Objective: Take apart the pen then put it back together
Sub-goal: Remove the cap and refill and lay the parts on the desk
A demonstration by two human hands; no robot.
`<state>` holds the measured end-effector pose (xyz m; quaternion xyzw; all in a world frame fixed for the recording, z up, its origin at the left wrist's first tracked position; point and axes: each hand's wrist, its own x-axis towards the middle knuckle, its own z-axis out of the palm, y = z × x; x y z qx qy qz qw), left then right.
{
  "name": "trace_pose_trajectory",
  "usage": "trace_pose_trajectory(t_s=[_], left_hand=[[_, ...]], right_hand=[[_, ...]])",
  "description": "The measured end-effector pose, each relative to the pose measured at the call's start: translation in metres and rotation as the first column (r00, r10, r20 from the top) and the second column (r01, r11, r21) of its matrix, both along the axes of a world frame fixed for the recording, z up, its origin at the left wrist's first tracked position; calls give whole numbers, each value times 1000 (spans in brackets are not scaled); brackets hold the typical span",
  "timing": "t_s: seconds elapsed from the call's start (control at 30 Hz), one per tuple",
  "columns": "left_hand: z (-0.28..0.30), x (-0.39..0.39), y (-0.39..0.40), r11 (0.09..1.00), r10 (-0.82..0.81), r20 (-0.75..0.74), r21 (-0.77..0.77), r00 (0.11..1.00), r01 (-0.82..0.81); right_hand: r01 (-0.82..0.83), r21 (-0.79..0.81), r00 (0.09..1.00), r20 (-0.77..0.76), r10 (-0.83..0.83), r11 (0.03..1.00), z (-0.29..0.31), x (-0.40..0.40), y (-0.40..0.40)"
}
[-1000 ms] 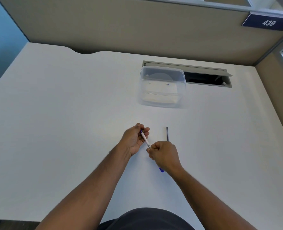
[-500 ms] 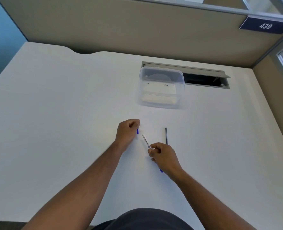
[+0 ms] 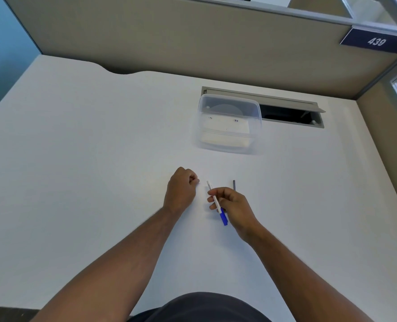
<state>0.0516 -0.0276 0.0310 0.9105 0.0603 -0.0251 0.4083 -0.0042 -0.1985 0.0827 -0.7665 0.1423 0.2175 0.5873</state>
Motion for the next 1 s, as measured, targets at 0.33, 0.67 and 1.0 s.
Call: trace_pose_trajectory(t_s=[0.33,0.67,1.0], left_hand=[[-16,-10,16,981,-128,186,165,974,97],[-33,-32,32,880,-201,115,457,973,128],[-33,-33,35,849,-234,62,499,970,173]], right_hand=[[52,-106,971,238,-25,993,-5,11,3],[120,-358,875,478,71,926,-9,10,8],[94,-462,909,402,114,882,-18,11,8]])
